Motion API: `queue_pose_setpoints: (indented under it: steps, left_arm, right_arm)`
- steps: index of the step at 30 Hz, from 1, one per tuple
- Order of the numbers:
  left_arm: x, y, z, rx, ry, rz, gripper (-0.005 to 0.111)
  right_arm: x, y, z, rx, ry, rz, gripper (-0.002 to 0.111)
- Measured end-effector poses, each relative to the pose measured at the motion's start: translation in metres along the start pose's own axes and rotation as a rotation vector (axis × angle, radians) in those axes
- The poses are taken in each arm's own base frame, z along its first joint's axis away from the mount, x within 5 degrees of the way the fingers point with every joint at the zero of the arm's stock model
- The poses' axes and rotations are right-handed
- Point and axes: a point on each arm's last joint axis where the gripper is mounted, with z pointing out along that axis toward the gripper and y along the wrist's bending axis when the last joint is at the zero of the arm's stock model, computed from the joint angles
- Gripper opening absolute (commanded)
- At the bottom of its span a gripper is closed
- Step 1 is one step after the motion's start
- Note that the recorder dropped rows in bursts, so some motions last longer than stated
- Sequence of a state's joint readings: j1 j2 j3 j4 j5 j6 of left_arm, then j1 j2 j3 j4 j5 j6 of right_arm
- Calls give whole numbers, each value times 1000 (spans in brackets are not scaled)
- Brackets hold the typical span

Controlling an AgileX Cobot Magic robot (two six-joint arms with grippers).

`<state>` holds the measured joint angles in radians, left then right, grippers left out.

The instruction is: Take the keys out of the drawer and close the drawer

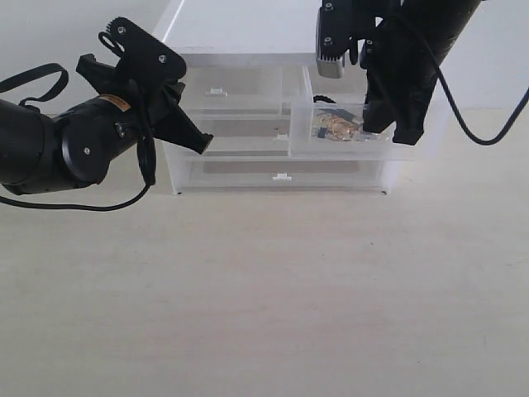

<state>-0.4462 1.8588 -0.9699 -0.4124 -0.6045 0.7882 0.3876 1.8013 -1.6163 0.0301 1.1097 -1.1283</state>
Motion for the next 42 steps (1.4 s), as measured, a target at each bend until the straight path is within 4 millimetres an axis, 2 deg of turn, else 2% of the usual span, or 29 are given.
queue_pose_setpoints:
  steps: [7,10,12,14,25,35,39,41,42]
  left_arm:
    - [0,0,0,0,0,0,4]
    - [0,0,0,0,0,0,4]
    - [0,0,0,0,0,0,4]
    - [0,0,0,0,0,0,4]
    - [0,0,0,0,0,0,4]
    - [0,0,0,0,0,0,4]
    - [0,0,0,0,0,0,4]
    - [0,0,0,0,0,0,4]
    - [0,0,0,0,0,0,4]
  right_arm:
    - [0,0,0,0,0,-4,3]
    - [0,0,0,3,-3,19,21]
    - [0,-1,0,6,-3,38,41]
    - [0,-1,-1,11,3,43,53]
    - [0,-1,-4,16,-10,69,51]
    - [-1,6,-41,70,-79,105,51]
    - [-3,4,-53,133,-122,191,51]
    - [-6,-3,-57,203,-183,322,43]
    - [-7,-6,-58,225,-207,375,34]
